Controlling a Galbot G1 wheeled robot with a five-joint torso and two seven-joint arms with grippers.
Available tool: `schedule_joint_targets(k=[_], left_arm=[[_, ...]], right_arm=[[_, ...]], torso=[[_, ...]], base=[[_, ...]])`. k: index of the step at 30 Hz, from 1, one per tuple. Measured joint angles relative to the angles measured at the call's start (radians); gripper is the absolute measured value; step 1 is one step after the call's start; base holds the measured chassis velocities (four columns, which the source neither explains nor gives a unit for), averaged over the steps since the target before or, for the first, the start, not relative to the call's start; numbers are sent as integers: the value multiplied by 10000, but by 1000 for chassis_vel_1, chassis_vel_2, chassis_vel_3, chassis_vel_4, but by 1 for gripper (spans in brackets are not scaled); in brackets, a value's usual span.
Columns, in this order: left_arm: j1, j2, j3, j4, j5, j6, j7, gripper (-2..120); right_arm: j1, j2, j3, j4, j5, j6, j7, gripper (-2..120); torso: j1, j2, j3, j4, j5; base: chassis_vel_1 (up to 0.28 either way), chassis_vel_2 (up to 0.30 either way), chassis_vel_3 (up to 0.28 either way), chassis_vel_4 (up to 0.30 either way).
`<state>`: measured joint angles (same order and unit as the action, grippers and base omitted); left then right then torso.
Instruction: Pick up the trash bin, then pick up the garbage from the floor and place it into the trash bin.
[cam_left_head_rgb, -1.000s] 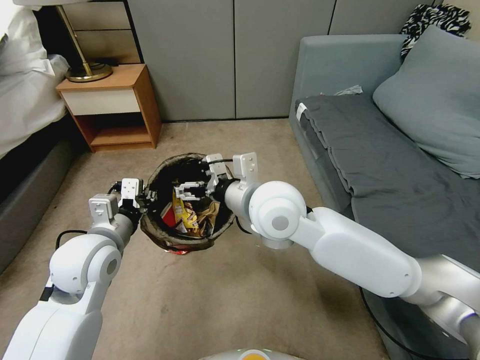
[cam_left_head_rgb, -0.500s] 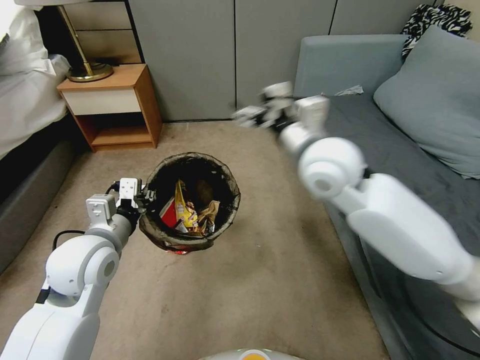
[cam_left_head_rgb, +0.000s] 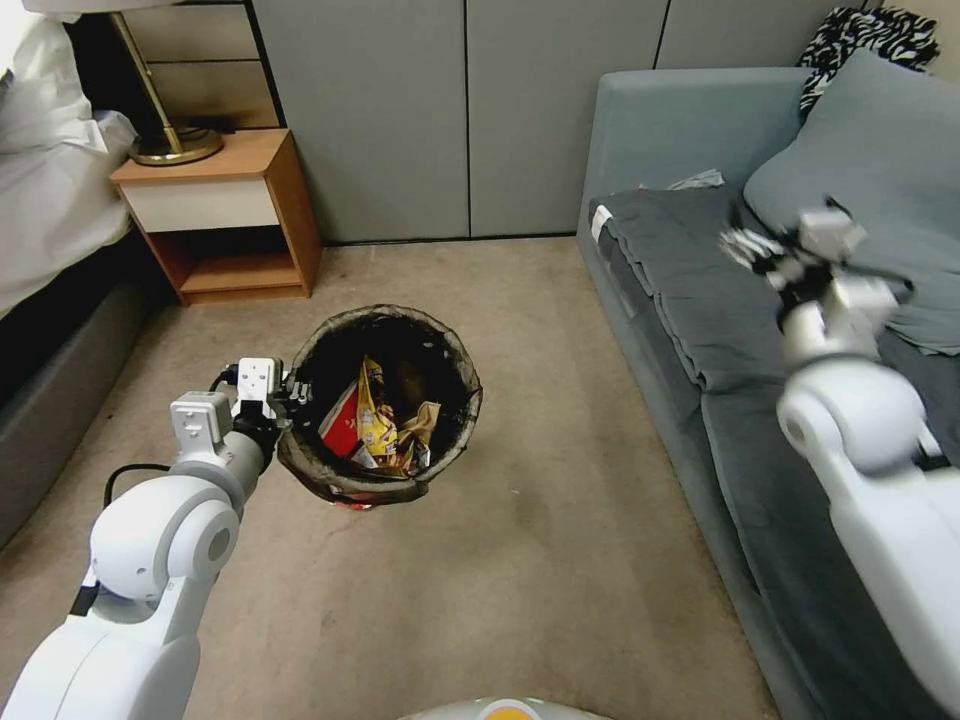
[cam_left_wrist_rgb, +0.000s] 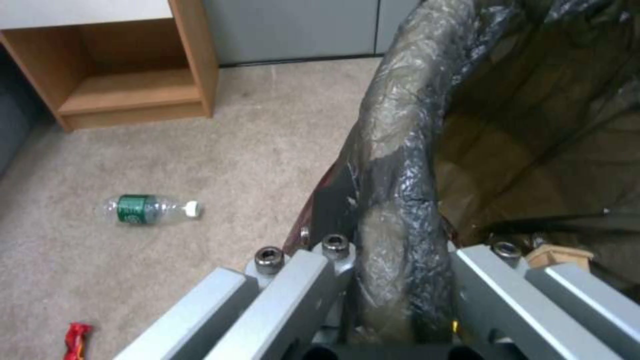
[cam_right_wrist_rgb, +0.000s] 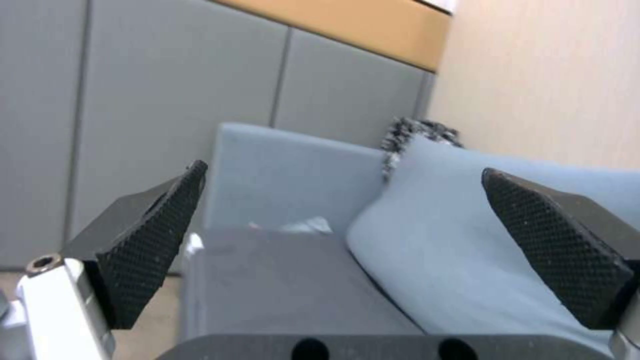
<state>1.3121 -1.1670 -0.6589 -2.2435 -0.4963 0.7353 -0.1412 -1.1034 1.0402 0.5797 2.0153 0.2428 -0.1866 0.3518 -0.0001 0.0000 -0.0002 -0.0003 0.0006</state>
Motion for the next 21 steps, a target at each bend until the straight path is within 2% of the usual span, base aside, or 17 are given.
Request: schedule_joint_targets(k=[2,14,21], left_arm=[[55,23,17,0,33,0,-33,1],[150,-81,79,-42,142,0,-31,1],[65,-47,52,-40,77,1,-4,1]], right_arm=[[-655,775,308,9,-675,313,-154,100],[-930,1609,318,-178,-1124,755,-169,100],[-912,1693,202,-262,-1175,778,-206,100]], torso=[[0,1,0,3,-8],[0,0,1,4,-7],[2,0,2,3,-6]], base=[[0,0,0,0],[0,0,0,0],[0,0,0,0]])
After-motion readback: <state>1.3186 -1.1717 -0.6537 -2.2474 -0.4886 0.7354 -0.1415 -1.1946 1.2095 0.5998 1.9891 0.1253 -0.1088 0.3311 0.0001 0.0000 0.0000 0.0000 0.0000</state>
